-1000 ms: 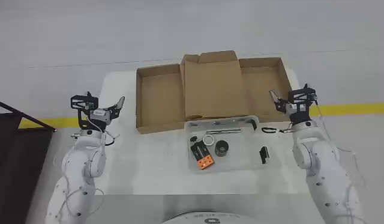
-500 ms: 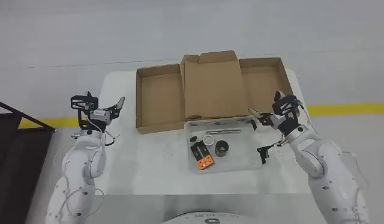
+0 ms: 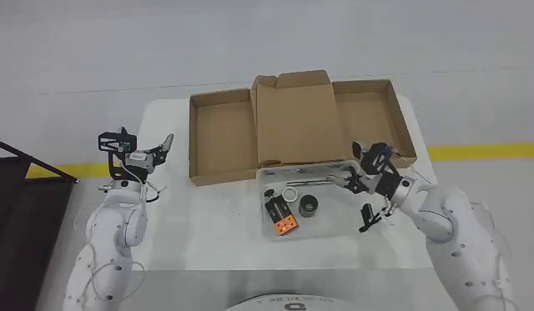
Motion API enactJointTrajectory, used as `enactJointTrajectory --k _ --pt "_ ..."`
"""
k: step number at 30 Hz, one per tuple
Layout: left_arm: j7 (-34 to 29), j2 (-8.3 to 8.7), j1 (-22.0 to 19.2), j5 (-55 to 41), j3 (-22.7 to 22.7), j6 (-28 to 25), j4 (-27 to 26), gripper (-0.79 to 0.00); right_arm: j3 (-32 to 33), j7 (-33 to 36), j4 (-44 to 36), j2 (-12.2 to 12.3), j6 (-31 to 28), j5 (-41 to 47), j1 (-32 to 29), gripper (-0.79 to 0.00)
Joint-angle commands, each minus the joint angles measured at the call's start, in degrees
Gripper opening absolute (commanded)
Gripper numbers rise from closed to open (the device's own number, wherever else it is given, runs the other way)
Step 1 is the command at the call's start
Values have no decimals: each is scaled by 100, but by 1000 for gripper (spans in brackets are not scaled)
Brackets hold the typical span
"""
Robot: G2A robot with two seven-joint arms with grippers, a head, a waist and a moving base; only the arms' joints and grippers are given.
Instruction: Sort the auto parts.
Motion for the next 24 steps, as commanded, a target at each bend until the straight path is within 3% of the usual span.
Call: enactJointTrajectory --k 1,5,10,17,24 --pt "0 0 0 0 0 0 0 0 -114 385 11 27 -327 106 98 -345" --pt "0 0 0 0 0 0 0 0 -312 958 27 89 -871 343 219 -382" --pt "0 0 0 0 0 0 0 0 -445 1511 24 165 -1117 569 291 -339" --pt "0 0 0 0 0 0 0 0 -736 1994 -37 227 -962 448 423 -394" --pt "0 0 0 0 0 0 0 0 -997 1941 -128 247 -612 40 500 -397"
